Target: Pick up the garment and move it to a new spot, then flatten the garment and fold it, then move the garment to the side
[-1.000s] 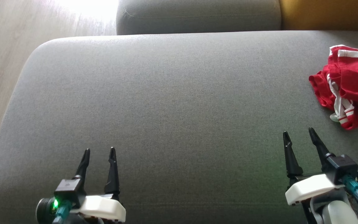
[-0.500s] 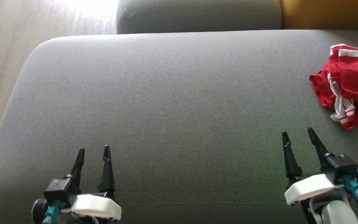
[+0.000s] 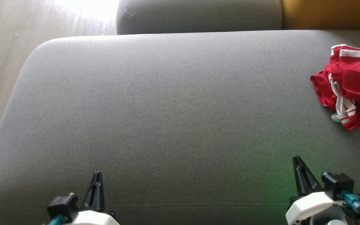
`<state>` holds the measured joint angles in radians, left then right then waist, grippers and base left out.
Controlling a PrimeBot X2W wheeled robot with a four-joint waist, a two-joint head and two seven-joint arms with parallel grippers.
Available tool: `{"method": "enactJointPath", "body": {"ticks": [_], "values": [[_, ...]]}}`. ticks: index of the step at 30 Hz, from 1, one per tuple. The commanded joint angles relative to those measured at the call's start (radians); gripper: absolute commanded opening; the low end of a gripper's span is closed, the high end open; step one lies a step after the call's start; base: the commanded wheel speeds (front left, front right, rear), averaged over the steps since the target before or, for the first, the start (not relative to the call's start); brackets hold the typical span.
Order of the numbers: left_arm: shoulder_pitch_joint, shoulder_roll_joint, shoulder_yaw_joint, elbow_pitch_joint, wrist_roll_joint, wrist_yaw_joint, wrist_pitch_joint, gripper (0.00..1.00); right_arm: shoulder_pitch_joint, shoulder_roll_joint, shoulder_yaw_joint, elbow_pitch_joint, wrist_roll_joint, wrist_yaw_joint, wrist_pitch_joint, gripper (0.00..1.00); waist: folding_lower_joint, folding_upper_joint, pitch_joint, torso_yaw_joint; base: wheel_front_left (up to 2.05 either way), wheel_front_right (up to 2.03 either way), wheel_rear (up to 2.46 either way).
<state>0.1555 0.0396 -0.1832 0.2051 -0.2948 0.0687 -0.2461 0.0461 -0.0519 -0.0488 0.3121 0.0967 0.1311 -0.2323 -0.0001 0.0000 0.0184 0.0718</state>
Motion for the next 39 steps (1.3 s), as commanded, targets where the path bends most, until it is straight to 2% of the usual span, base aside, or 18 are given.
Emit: {"method": "enactJointPath", "body": {"ticks": [1,39], "values": [[-0.039,0.006,0.009,-0.03,-0.027,-0.008,0.005,0.0,-0.039,0.0,-0.005,-0.032,0.031,0.0,0.007,0.0,0.0001,0.0,0.0,-0.001,0.0,0.0,0.0],[-0.109,0.028,0.071,-0.006,-0.455,-0.069,0.094,0.0,-0.073,0.001,-0.022,-0.046,0.497,0.0,0.112,0.0,0.0001,0.0,-0.005,-0.023,0.0,0.0,0.0]]}}
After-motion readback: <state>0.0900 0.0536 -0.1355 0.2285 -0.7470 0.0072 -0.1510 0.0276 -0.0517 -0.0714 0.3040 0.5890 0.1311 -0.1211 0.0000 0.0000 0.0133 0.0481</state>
